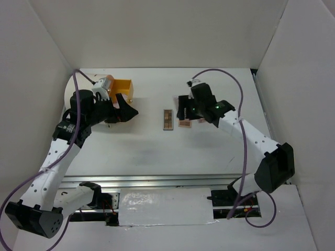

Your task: Organize the makeup

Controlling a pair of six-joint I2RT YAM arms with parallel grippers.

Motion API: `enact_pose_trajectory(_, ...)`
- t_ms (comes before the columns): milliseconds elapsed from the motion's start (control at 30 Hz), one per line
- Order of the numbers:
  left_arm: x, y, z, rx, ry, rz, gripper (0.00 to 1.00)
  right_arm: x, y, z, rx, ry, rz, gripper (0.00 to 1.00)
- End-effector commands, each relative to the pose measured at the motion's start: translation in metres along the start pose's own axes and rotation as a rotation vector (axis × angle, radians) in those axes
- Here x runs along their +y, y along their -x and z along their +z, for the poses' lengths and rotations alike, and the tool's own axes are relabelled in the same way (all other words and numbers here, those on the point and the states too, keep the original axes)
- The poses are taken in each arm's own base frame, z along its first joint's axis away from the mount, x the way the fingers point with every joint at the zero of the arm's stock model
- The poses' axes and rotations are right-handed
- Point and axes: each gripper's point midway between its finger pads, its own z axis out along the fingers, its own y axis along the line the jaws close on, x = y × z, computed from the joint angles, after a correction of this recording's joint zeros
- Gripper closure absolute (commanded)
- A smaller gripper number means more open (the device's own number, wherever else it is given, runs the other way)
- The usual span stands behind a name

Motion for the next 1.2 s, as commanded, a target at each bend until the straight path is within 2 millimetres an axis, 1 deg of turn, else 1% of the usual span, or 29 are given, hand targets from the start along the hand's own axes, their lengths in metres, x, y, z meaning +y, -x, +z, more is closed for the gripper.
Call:
enact_pose_trajectory(0,-0.054,0.023,0.003,-0.031,-0.264,-0.104,0.01,0.088,-0.008,-0.03,-0.045,0.298,-0.088,0.6)
enact_pose_trajectory(33,-0.06,0.025,0.003,-0.028,-0.289,-0.147,0.0,0.103,-0.009,-0.037,-0.055,0.34,-0.108,0.6)
enact_pose_trajectory(67,-0.069,0.025,0.001,-0.015,-0.342,-0.154,0.01,0.124,-0.011,-0.048,-0.071,0.375,-0.116,0.6)
enact_pose_trajectory(133,-0.08,0.032,0.001,-0.028,-0.405,-0.184,0.01,0.146,-0.009,-0.059,-0.079,0.444,-0.122,0.6)
enact_pose_trajectory(167,-0.084,0.032,0.001,-0.021,-0.427,-0.187,0.01,0.167,-0.01,-0.069,-0.077,0.516,-0.129,0.6)
enact_pose_trajectory(233,-0.084,0.034,0.002,-0.027,-0.426,-0.199,0.02,0.189,-0.011,-0.082,-0.08,0.593,-0.142,0.6)
enact_pose_trajectory(267,-0.082,0.034,0.003,-0.026,-0.411,-0.203,0.03,0.204,-0.016,-0.089,-0.082,0.636,-0.16,0.61)
enact_pose_trajectory(333,-0.074,0.031,0.007,-0.024,-0.367,-0.205,0.05,0.216,-0.017,-0.096,-0.087,0.669,-0.164,0.6)
enact_pose_trajectory(367,-0.071,0.029,0.008,-0.022,-0.356,-0.202,0.07,0.223,-0.018,-0.097,-0.093,0.673,-0.167,0.61)
enact_pose_trajectory(433,-0.069,0.025,0.01,-0.015,-0.351,-0.209,0.09,0.229,-0.014,-0.1,-0.103,0.683,-0.16,0.6)
enact_pose_trajectory(500,-0.066,0.021,0.014,-0.001,-0.346,-0.212,0.11,0.232,-0.012,-0.098,-0.104,0.681,-0.155,0.6)
enact_pose_trajectory(533,-0.063,0.018,0.015,0.011,-0.329,-0.219,0.11,0.234,-0.008,-0.099,-0.11,0.683,-0.153,0.6)
enact_pose_trajectory(633,-0.05,0.015,0.024,0.037,-0.25,-0.225,0.17,0.236,-0.004,-0.106,-0.128,0.699,-0.148,0.6)
enact_pose_trajectory(667,-0.047,0.014,0.025,0.043,-0.238,-0.222,0.22,0.238,-0.003,-0.108,-0.135,0.706,-0.149,0.6)
enact_pose_trajectory(700,-0.046,0.014,0.026,0.043,-0.231,-0.222,0.25,0.236,-0.002,-0.108,-0.139,0.705,-0.143,0.59)
enact_pose_trajectory(733,-0.046,0.013,0.028,0.051,-0.232,-0.226,0.35,0.237,-0.002,-0.108,-0.14,0.706,-0.142,0.59)
enact_pose_trajectory(800,-0.047,0.014,0.029,0.05,-0.243,-0.226,0.46,0.238,-0.001,-0.106,-0.14,0.696,-0.137,0.59)
enact_pose_trajectory(833,-0.048,0.015,0.03,0.047,-0.245,-0.226,0.58,0.238,-0.001,-0.106,-0.139,0.695,-0.139,0.59)
enact_pose_trajectory(933,-0.046,0.017,0.032,0.045,-0.236,-0.222,0.71,0.244,-0.002,-0.109,-0.133,0.711,-0.151,0.59)
enact_pose_trajectory(967,-0.045,0.017,0.032,0.046,-0.233,-0.221,0.77,0.245,-0.001,-0.11,-0.138,0.713,-0.153,0.59)
enact_pose_trajectory(1000,-0.045,0.019,0.033,0.044,-0.23,-0.218,0.81,0.247,-0.001,-0.112,-0.141,0.721,-0.155,0.57)
enact_pose_trajectory(1033,-0.044,0.021,0.033,0.036,-0.222,-0.21,0.86,0.248,-0.002,-0.114,-0.142,0.732,-0.157,0.55)
enact_pose_trajectory(1067,-0.042,0.02,0.034,0.038,-0.21,-0.21,0.87,0.247,-0.003,-0.115,-0.141,0.734,-0.147,0.4)
enact_pose_trajectory(1100,-0.044,0.025,0.033,0.031,-0.207,-0.204,0.88,0.248,-0.001,-0.117,-0.155,0.741,-0.141,0.31)
enact_pose_trajectory(1133,-0.039,0.029,0.033,0.016,-0.176,-0.192,0.89,0.244,0.001,-0.115,-0.169,0.728,-0.129,0.21)
enact_pose_trajectory(1167,-0.037,0.033,0.033,0.008,-0.154,-0.181,0.89,0.241,-0.004,-0.113,-0.165,0.719,-0.12,0.02)
